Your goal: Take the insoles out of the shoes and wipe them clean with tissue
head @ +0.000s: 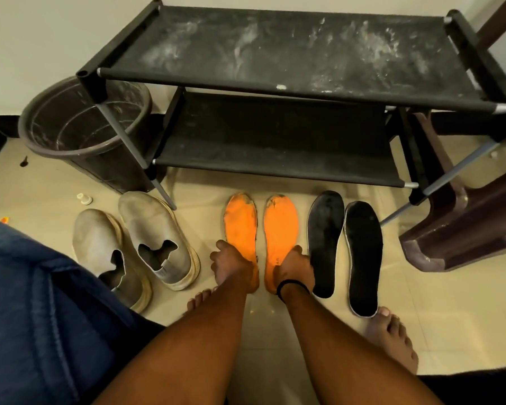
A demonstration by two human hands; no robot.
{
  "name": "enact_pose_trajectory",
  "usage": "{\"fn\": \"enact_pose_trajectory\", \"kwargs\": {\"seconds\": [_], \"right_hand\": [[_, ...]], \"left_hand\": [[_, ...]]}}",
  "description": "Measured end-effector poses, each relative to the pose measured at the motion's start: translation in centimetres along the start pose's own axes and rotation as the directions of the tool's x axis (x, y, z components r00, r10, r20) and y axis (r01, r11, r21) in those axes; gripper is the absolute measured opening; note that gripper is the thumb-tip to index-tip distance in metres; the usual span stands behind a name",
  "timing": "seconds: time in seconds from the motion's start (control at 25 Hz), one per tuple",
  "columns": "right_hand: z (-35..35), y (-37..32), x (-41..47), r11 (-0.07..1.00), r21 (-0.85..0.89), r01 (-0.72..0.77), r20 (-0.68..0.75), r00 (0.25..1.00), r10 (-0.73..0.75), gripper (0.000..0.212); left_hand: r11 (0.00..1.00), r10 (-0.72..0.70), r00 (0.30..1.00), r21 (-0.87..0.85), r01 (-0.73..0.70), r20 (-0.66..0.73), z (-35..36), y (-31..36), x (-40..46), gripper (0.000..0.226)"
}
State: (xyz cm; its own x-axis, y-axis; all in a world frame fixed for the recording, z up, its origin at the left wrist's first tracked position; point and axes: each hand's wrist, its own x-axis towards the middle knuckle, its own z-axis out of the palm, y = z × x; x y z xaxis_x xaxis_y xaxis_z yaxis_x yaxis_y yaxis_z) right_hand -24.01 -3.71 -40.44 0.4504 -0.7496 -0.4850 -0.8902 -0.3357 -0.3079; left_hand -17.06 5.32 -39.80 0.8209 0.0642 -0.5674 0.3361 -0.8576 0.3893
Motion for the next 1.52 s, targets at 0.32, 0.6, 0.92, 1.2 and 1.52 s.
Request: {"fn": "enact_pose_trajectory", "kwargs": {"seconds": [0.32,0.6,0.92,1.2,1.52], "right_hand": [[-4.5,-1.1,0.6,0.942,0.324,-0.082,0.038,0.997,0.074,0.018],[-14.1,-5.3,-3.6,0.925,0.357,0.126,-0.009,0.991,-0.132,0.01],[-28.3,-10.8,-12.3,0.876,0.401,0.269,0.046,0.949,-0.313,0.007],[-39.6,-15.6,-21.5,0.754,0.486,0.441,-0.071,0.88,-0.469,0.013],[-45.9,-19.9,-25.7,0.497,0.541,0.678,-0.423,0.73,-0.537,0.019]], "left_hand": [[0.991,0.117,0.993,-0.062,-0.118,-0.008,-4.1,1.8,-1.3,0.023],[0.964,0.251,0.968,-0.08,-0.252,-0.029,-12.2,7.5,-6.2,0.01],[0.934,0.356,0.931,-0.05,-0.353,0.078,-27.3,11.7,-14.0,0.007],[0.846,0.518,0.854,-0.112,-0.521,-0.053,-39.8,14.2,-22.6,0.015],[0.642,0.623,0.67,-0.225,-0.733,-0.403,-44.7,17.9,-24.8,0.013]]}}
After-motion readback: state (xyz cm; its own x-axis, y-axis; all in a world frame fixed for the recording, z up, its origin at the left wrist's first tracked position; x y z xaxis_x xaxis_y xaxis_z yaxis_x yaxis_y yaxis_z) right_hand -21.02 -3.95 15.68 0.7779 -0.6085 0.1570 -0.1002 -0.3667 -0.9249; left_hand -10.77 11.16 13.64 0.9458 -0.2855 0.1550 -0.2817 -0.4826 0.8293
